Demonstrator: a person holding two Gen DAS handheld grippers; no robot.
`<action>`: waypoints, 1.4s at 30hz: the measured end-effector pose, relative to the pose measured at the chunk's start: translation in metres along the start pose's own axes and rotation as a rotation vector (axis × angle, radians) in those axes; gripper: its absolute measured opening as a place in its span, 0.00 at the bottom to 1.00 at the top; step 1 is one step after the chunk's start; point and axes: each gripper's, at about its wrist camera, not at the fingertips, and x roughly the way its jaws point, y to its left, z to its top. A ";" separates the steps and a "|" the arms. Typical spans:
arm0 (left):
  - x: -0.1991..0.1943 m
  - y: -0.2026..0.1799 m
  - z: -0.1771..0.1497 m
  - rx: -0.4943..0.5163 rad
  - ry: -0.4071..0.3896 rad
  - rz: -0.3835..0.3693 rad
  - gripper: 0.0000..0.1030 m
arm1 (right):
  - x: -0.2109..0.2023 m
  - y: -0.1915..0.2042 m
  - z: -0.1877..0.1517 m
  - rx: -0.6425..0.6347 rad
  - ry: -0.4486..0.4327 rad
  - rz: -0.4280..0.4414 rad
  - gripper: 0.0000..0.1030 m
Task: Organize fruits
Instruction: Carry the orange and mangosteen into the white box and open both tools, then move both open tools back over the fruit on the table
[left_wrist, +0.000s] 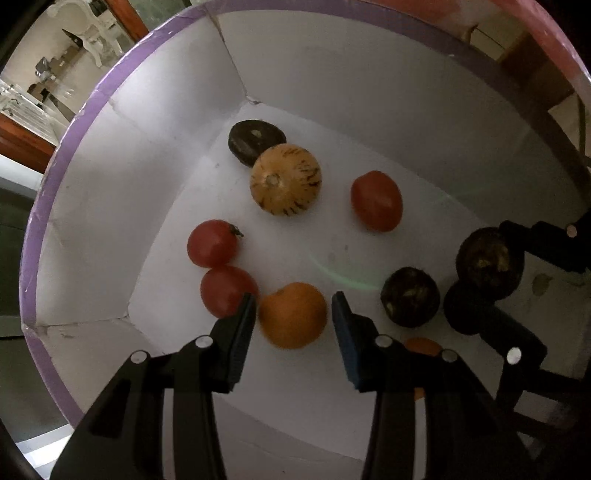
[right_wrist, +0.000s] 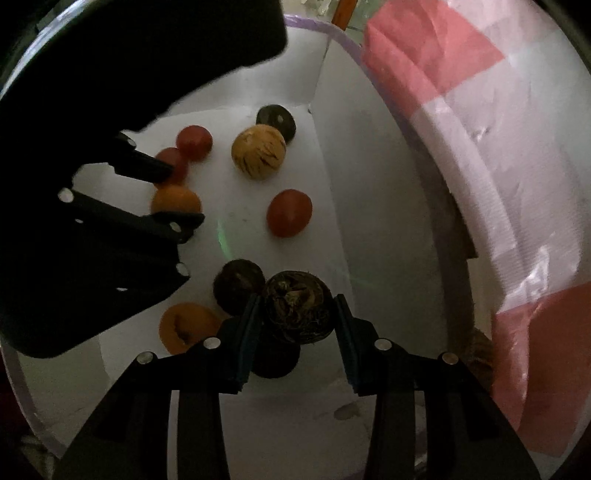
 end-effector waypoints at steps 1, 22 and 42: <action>0.000 0.000 0.000 -0.001 0.001 0.002 0.43 | 0.000 0.000 0.000 0.002 -0.001 0.000 0.39; -0.022 -0.004 0.006 -0.014 -0.038 0.088 0.80 | -0.036 -0.005 -0.011 0.012 -0.088 0.084 0.59; -0.214 0.007 0.055 -0.267 -0.559 0.125 0.98 | -0.246 -0.064 -0.076 0.041 -0.627 0.174 0.83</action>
